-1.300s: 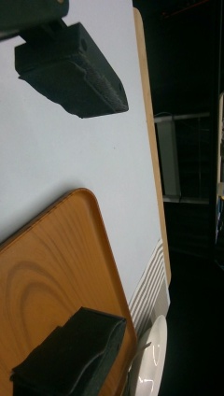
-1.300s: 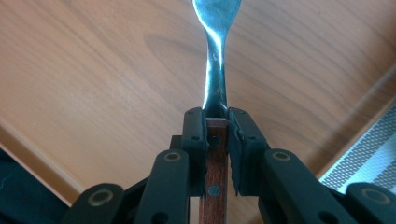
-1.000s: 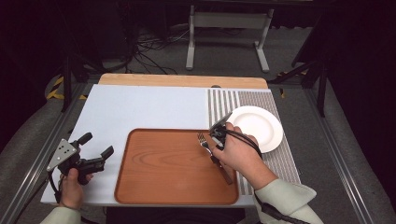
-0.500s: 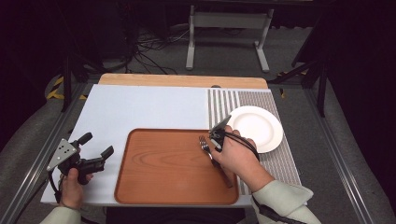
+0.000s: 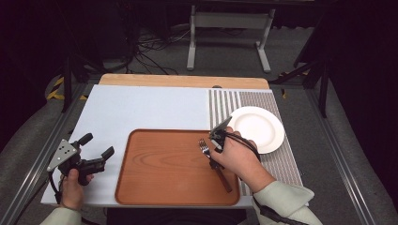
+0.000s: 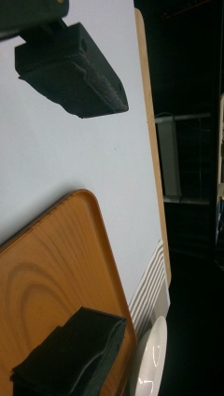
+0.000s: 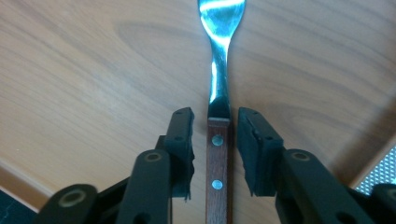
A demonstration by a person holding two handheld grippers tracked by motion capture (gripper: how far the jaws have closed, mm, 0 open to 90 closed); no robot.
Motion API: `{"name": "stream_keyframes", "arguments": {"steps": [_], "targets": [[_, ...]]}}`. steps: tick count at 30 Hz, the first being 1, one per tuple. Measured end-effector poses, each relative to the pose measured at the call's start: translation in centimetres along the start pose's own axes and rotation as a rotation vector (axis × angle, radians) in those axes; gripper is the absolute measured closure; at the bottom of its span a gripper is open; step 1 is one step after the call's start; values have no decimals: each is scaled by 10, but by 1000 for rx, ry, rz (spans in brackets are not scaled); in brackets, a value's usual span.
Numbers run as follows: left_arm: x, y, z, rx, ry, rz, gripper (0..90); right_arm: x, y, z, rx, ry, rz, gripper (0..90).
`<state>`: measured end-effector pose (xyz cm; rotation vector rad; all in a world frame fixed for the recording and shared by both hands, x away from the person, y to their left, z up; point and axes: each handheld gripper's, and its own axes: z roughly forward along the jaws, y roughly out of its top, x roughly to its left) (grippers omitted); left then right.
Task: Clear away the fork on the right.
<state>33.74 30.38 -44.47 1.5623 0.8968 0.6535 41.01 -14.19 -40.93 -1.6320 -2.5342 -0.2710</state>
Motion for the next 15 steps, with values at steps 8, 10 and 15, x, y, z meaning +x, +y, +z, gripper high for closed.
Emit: {"name": "stream_keyframes", "arguments": {"steps": [8, 10, 15], "targets": [[0, 0, 0, 1, 1, 1, 26, 1, 0, -5, -130, 33, -82, 362], [0, 0, 0, 2, 1, 2, 26, 1, 0, -6, -181, 39, -129, 284], [0, 0, 0, 2, 1, 2, 26, 1, 2, -10, -261, 21, -251, 216]]}}
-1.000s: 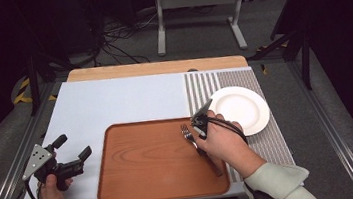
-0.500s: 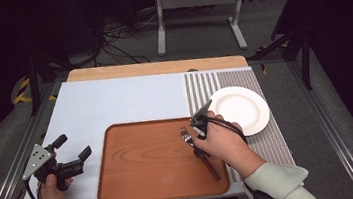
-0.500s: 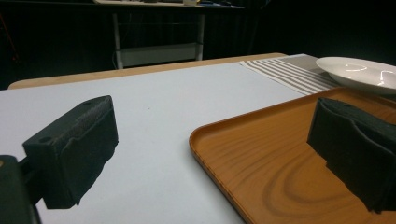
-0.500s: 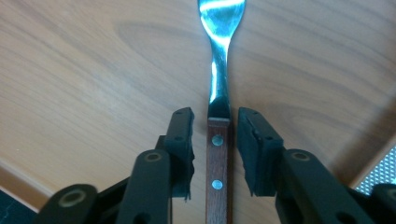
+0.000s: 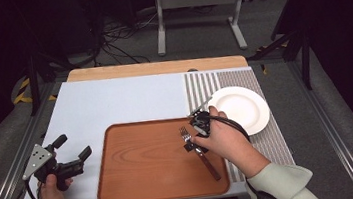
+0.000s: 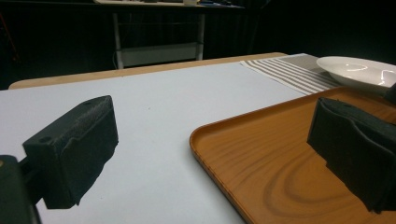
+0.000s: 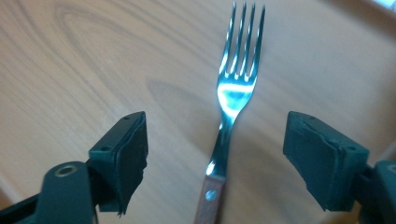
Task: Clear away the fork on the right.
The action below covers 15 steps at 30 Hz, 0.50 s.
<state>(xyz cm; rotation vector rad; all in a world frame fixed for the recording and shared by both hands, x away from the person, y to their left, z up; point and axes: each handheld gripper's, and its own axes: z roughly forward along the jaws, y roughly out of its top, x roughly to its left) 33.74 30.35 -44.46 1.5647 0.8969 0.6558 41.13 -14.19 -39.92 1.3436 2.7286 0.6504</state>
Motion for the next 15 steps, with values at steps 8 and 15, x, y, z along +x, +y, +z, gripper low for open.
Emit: {"name": "stream_keyframes", "arguments": {"steps": [8, 15], "targets": [[0, 0, -1, -4, 2, 1, 26, -1, 7, -1, -110, 28, -191, 212], [0, 0, 0, -2, 2, 1, 26, -8, 9, 6, -125, 77, -331, 492]]}}
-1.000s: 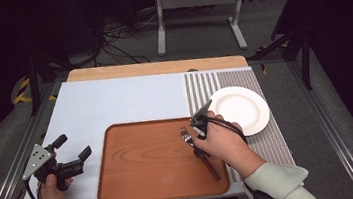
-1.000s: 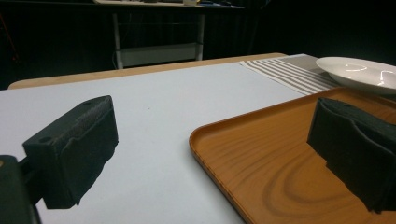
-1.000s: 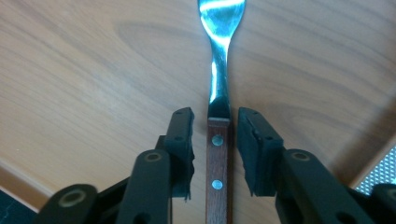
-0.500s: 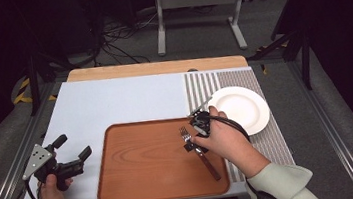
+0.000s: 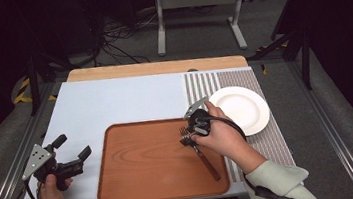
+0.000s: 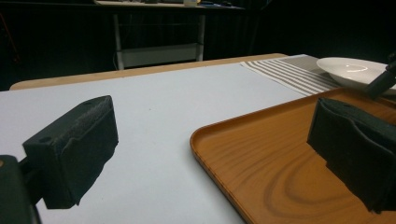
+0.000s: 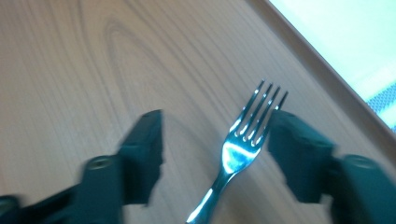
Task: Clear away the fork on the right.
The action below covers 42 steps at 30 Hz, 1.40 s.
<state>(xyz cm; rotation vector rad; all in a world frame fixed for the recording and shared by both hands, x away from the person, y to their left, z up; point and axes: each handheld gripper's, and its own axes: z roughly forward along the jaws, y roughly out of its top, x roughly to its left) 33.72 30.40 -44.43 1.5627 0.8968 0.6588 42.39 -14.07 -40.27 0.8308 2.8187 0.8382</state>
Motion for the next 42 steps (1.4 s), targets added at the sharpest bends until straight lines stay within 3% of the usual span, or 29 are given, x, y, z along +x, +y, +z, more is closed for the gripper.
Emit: {"name": "stream_keyframes", "arguments": {"steps": [3, 7, 9, 11, 15, 28, 42], "targets": [[0, 0, 0, 2, -2, 2, 26, -3, 0, 5, 8, 23, -2, 598], [0, 0, 0, 1, -2, 0, 26, -5, 1, 9, 10, 15, -35, 755], [0, 0, 0, -1, -2, 0, 26, -7, 2, 12, 5, 23, -24, 817], [0, 0, 0, -1, -2, 0, 26, -7, 2, 16, 1, 32, 3, 839], [0, 0, 0, 0, -3, 1, 26, -9, 2, 24, 0, 30, -1, 895], [0, 0, 0, -1, -2, 0, 26, -9, 2, 35, 1, 26, -7, 900], [0, -1, 1, -2, -5, -2, 26, -16, 1, 35, 4, -18, -5, 900]]}}
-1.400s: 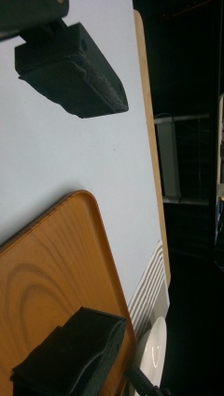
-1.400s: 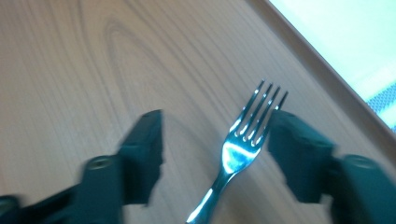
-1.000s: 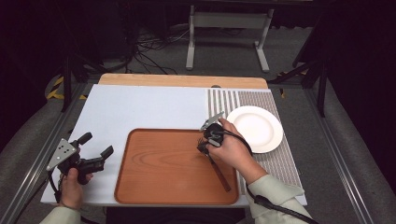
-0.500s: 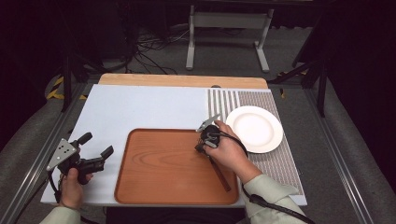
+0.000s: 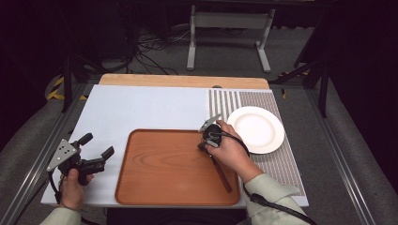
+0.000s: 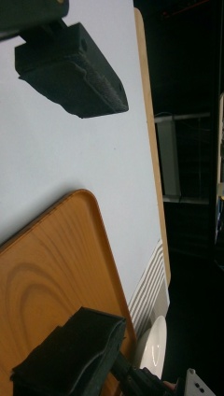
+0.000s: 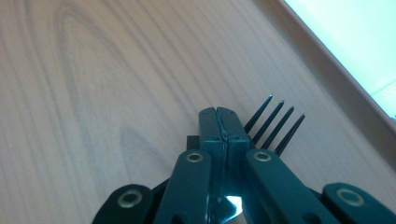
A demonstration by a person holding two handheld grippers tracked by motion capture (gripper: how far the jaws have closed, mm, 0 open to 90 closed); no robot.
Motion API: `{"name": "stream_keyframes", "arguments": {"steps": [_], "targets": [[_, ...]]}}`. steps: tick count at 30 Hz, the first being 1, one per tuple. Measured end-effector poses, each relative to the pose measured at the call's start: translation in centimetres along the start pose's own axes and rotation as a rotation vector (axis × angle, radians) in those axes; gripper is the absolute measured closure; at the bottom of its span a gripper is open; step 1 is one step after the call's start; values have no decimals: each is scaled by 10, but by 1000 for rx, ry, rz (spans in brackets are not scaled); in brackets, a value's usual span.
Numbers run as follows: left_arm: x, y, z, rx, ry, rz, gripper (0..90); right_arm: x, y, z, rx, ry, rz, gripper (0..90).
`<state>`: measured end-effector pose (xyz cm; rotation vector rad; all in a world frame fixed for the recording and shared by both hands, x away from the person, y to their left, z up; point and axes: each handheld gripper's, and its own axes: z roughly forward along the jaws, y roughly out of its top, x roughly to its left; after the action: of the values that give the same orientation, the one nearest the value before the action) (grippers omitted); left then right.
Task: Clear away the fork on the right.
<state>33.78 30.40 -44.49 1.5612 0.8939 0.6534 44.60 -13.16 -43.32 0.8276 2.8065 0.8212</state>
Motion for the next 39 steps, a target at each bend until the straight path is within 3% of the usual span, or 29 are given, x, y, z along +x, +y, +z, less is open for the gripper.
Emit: {"name": "stream_keyframes", "arguments": {"steps": [28, 39], "targets": [[0, 0, 0, 1, 2, 1, 26, -33, -19, -16, -11, -96, 109, 900], [0, 0, 0, 2, 1, 2, 26, -38, -23, -19, -14, -95, 126, 900]]}}
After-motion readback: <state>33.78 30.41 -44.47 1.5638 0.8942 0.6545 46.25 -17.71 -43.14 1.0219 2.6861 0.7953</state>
